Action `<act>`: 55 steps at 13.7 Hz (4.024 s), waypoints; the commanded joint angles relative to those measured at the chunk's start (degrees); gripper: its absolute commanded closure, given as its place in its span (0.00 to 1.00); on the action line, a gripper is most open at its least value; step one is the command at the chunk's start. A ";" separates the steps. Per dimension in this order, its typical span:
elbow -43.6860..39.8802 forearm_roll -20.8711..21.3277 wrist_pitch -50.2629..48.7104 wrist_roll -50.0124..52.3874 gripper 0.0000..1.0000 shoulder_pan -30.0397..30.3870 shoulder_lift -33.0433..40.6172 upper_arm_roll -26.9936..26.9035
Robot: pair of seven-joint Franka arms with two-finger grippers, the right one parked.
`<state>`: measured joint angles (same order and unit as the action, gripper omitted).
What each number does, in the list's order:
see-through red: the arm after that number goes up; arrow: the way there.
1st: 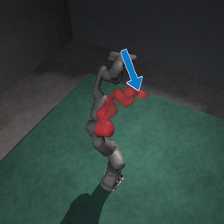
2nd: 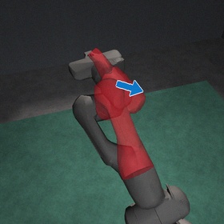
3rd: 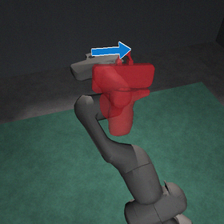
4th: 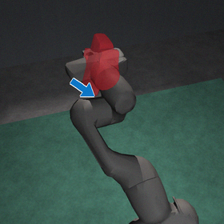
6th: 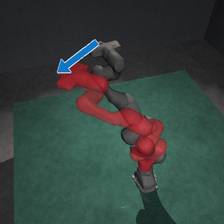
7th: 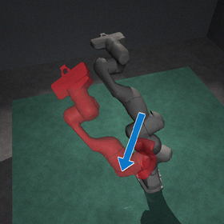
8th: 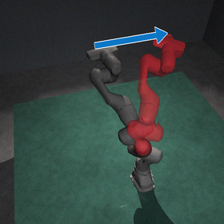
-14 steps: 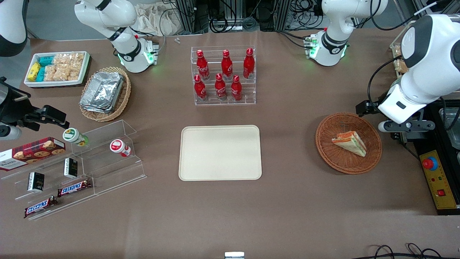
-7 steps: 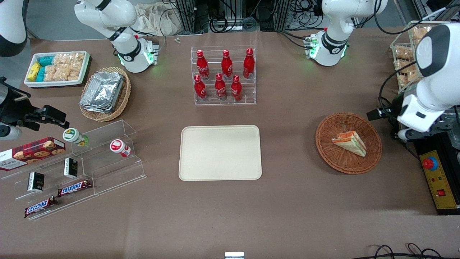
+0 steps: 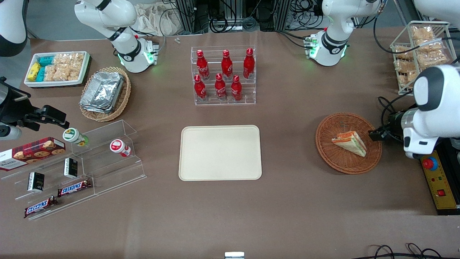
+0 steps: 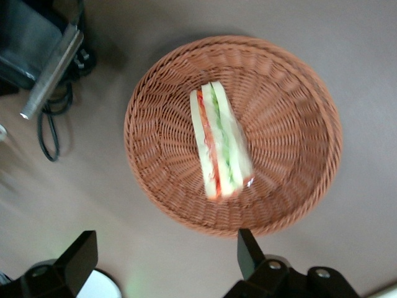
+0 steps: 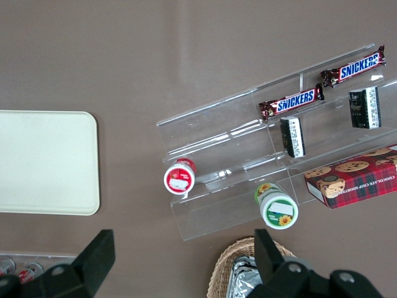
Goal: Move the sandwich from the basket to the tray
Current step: 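Close the left gripper on the sandwich and lift it from the basket, then carry the held sandwich with the left gripper over the cream tray, then lower the sandwich onto the tray, open the left gripper and withdraw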
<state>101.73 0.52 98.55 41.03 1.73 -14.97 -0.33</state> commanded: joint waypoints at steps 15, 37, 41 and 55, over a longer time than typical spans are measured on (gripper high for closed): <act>5.06 -7.20 13.34 15.40 1.00 2.76 -9.39 0.33; -16.81 9.39 14.92 0.54 1.00 -23.25 -25.44 21.25; -19.81 10.90 17.36 0.63 0.76 -23.79 -29.06 21.25; -19.73 8.38 8.44 -0.06 0.00 -16.43 -16.79 21.60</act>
<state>80.61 11.31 111.77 41.86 -18.44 -39.00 21.05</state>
